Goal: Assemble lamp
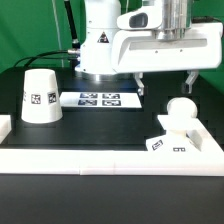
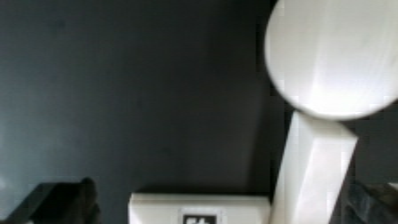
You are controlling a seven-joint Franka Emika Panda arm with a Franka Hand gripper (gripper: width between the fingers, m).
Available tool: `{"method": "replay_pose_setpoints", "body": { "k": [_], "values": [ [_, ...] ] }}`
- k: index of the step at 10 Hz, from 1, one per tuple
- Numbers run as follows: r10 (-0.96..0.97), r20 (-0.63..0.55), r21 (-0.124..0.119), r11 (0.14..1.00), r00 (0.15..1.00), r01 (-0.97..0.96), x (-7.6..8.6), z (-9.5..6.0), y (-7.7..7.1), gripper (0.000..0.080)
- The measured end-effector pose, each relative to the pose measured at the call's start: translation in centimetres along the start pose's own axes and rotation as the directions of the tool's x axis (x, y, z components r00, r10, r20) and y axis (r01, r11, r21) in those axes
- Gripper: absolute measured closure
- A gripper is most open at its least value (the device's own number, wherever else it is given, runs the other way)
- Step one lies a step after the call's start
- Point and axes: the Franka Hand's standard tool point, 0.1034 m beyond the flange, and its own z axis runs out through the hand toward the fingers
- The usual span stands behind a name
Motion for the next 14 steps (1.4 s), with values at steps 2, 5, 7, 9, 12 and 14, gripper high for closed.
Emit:
{"method": "replay_pose_setpoints", "body": {
  "k": [2, 5, 7, 9, 12, 14],
  "values": [
    [-0.02, 0.009, 0.005, 1.0, 1.0, 0.02, -1.1, -0.1, -2.0, 0.0101],
    [-0.03, 0.013, 0.009, 1.0, 0.999, 0.03, -1.5, 0.1, -3.4, 0.0101],
    [-0.032, 0.013, 0.009, 0.999, 0.999, 0.032, -1.5, 0.1, -3.4, 0.0101],
    [-0.034, 0.009, 0.009, 0.999, 0.999, 0.034, -1.5, 0.3, -3.3, 0.0101],
    [-0.015, 0.013, 0.013, 1.0, 1.0, 0.015, -1.6, 1.7, -4.3, 0.0101],
    [0.001, 0.041, 0.011, 1.0, 0.999, -0.001, -1.7, 2.2, -4.3, 0.0101]
  ]
}}
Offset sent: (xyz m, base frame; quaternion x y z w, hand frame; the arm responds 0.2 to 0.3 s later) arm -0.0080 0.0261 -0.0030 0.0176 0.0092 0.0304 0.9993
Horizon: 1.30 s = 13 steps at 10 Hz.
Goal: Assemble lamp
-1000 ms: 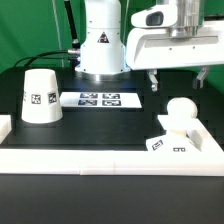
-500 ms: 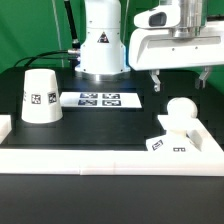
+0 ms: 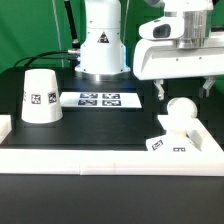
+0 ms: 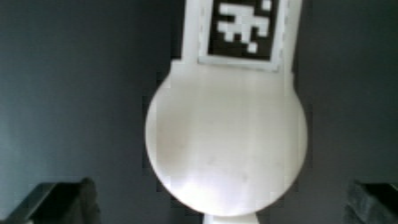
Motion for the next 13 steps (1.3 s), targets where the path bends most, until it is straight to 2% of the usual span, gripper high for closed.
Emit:
{"method": "replay_pose_setpoints", "body": {
  "k": [2, 5, 6, 8, 10, 13],
  "values": [
    [-0.004, 0.01, -0.001, 1.0, 1.0, 0.004, -0.2, 0.1, 0.0, 0.0101],
    [0.005, 0.204, -0.022, 1.0, 0.979, -0.001, -0.7, -0.2, 0.3, 0.0101],
    [0.012, 0.293, -0.028, 1.0, 0.956, -0.004, -1.0, -0.2, 0.2, 0.0101],
    [0.012, 0.396, -0.031, 1.0, 0.918, 0.001, -0.1, -0.1, -0.4, 0.0101],
    [0.009, 0.535, -0.037, 0.999, 0.845, 0.012, -0.2, 0.0, -0.3, 0.0101],
    [0.007, 0.672, -0.038, 0.999, 0.741, 0.025, 0.0, 0.9, -0.4, 0.0101]
  ]
}}
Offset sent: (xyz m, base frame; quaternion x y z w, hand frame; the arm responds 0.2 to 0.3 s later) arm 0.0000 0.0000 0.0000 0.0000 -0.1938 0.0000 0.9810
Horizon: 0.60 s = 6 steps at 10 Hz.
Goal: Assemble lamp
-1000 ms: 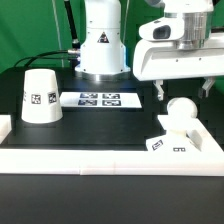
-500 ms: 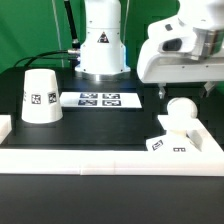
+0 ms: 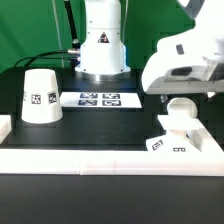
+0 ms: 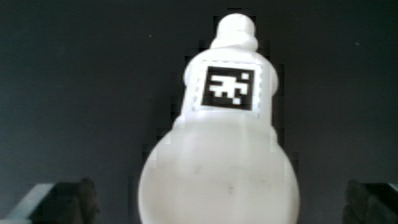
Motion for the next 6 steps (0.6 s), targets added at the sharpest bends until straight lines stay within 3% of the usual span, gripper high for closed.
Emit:
{"method": "replay_pose_setpoints", "body": {
  "k": [2, 6],
  "values": [
    [0.0, 0.146, -0.009, 1.0, 0.989, 0.002, -0.25, 0.58, 0.05, 0.0101],
    [-0.003, 0.154, -0.009, 1.0, 0.988, 0.004, 0.57, 1.04, -0.2, 0.0101]
  ]
}}
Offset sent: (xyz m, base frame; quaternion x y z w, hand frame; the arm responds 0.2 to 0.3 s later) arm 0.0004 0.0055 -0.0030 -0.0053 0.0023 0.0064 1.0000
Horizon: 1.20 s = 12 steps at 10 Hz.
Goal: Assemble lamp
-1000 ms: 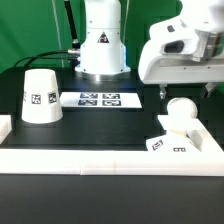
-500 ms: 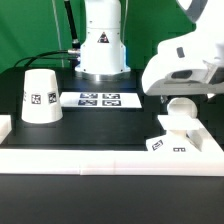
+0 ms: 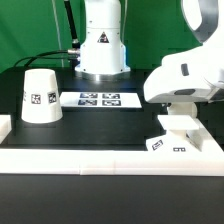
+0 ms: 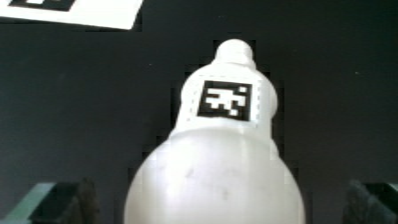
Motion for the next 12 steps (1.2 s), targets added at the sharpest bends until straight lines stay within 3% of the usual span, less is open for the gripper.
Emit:
{"method": "replay_pose_setpoints", "body": {
  "k": [7, 11, 12],
  "values": [
    [0.028, 0.004, 0.003, 1.0, 1.0, -0.028, 0.4, 2.3, 0.4, 0.0101],
    [0.031, 0.005, 0.006, 0.999, 0.999, -0.032, 0.6, 2.8, 0.7, 0.0114],
    [0.031, 0.005, 0.006, 0.999, 1.0, -0.031, 0.6, 2.8, 0.7, 0.0225]
  ]
}}
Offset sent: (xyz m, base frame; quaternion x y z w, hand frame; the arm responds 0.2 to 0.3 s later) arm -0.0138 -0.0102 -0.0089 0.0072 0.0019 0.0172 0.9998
